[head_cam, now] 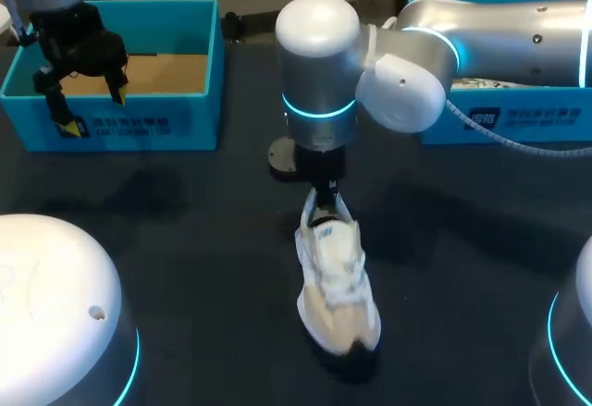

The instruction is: Take the shoe out of the shoebox, open the shoe tongue, remove and reinsert the insole, then place the shoe into the shoebox

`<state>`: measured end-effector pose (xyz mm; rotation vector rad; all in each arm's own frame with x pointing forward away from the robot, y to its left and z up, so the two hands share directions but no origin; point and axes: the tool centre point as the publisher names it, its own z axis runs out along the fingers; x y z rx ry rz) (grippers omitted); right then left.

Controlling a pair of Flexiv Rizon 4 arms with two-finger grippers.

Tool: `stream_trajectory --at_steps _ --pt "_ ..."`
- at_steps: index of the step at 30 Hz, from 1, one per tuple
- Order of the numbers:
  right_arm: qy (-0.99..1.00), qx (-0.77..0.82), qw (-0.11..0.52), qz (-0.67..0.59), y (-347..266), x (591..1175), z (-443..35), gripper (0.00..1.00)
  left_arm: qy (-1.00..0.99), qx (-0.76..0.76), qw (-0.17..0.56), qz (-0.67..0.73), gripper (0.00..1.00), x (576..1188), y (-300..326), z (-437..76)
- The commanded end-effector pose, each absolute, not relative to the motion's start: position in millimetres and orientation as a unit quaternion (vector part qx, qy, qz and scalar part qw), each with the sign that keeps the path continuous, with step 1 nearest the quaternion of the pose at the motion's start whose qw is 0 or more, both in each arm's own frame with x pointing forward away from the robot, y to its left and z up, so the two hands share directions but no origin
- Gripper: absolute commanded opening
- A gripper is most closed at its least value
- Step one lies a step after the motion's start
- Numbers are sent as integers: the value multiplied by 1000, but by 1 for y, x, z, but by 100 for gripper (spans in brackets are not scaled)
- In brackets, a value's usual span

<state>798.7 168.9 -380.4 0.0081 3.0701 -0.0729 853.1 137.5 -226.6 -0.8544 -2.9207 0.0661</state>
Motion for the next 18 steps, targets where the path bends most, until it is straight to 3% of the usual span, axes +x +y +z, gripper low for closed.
stream_trajectory --at_steps 1,18 --pt "999 2 46 -24 166 793 -368 0 -958 -281 49 21 100 853 138 -227" --pt "991 0 123 -53 106 844 -222 0 -958 -281 49 21 100 853 138 -227"
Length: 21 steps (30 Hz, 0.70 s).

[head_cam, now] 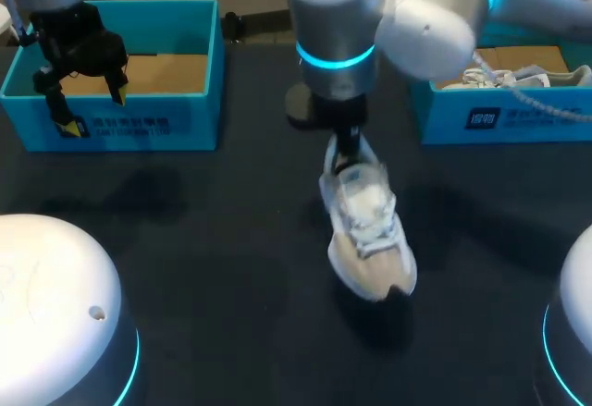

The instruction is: Take the shoe out of the shoebox, open the shoe tongue, remove and reinsert the insole, then place the shoe into the shoebox

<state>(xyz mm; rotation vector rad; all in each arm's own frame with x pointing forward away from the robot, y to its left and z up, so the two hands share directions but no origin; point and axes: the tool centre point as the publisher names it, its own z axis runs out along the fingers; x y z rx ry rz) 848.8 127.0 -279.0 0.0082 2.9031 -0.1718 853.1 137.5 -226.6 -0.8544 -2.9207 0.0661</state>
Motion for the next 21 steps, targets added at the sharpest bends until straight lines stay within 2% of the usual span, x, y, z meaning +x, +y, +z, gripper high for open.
stream_trajectory --at_steps 1,17,21 --pt "991 -3 127 -49 101 849 -211 0 -958 -281 49 21 100 853 138 -227" --pt "991 -10 127 -35 97 854 -204 0 -958 -281 49 21 100 853 138 -227" --pt "991 -12 131 -41 88 859 -196 0 -978 -198 64 31 100 860 151 -220"
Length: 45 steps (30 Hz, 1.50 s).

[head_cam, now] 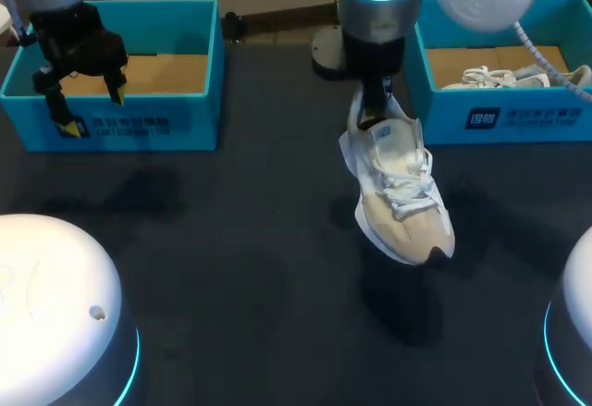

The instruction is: Take the shoe out of the shoebox, open the shoe tongue, remove and reinsert the insole, then place the shoe into the shoebox

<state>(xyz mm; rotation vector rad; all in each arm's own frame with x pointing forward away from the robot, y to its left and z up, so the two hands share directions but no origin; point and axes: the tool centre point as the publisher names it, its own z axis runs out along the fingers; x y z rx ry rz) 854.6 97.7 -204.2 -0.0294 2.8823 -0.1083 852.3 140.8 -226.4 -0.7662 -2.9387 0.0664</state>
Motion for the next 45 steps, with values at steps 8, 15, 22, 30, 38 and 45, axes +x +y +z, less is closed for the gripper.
stream_trajectory --at_steps 8,15,22,30,38,45 --pt "988 20 148 -43 33 904 -167 0 -996 -14 90 21 100 872 180 -202" --pt "990 7 135 -46 0 949 -154 0 -964 236 124 19 100 884 208 -194" --pt "990 22 125 -54 -26 981 -145 0 -938 329 111 24 100 886 221 -193" --pt "991 27 124 -44 -31 984 -144 0 -938 329 111 24 100 886 221 -193" --pt "991 43 120 -46 -46 992 -140 0 -912 401 80 32 100 884 225 -194" --pt "987 75 129 -59 -103 1029 -123 0 -880 471 55 34 100 889 240 -188"
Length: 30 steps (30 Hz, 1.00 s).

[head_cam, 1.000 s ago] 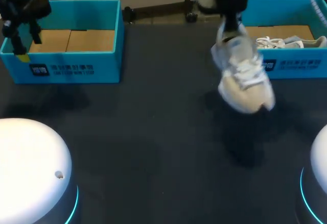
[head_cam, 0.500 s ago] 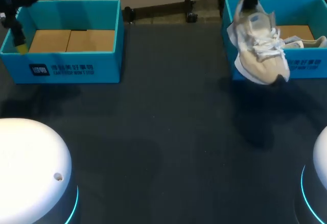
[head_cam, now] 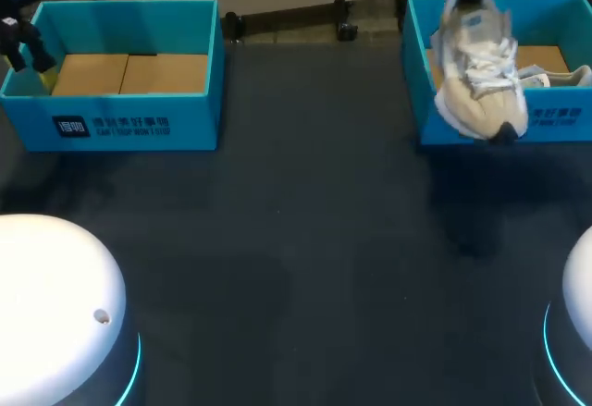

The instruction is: Take the shoe out of the shoebox, open the shoe tongue, remove and reinsert the insole, then place the shoe into the shoebox

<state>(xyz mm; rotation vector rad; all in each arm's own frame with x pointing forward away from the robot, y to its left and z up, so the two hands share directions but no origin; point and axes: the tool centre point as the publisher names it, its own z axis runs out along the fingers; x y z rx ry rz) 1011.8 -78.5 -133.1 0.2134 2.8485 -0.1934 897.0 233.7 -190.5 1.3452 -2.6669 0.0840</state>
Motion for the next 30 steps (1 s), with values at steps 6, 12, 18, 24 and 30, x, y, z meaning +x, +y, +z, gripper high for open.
stream_trajectory --at_steps 6,12,18,24,30 --pt "986 89 121 -71 -134 1061 -122 0 -860 505 55 41 100 895 260 -184" --pt "985 89 126 -82 -154 1089 -119 0 -845 531 53 36 100 903 274 -185" --pt "989 73 114 -53 -178 1115 -122 0 -831 552 56 33 100 911 284 -189" --pt "990 66 114 -46 -199 1124 -127 0 -826 560 61 24 100 913 287 -189" --pt "990 66 114 -46 -199 1124 -127 0 -826 560 61 24 100 913 287 -189"
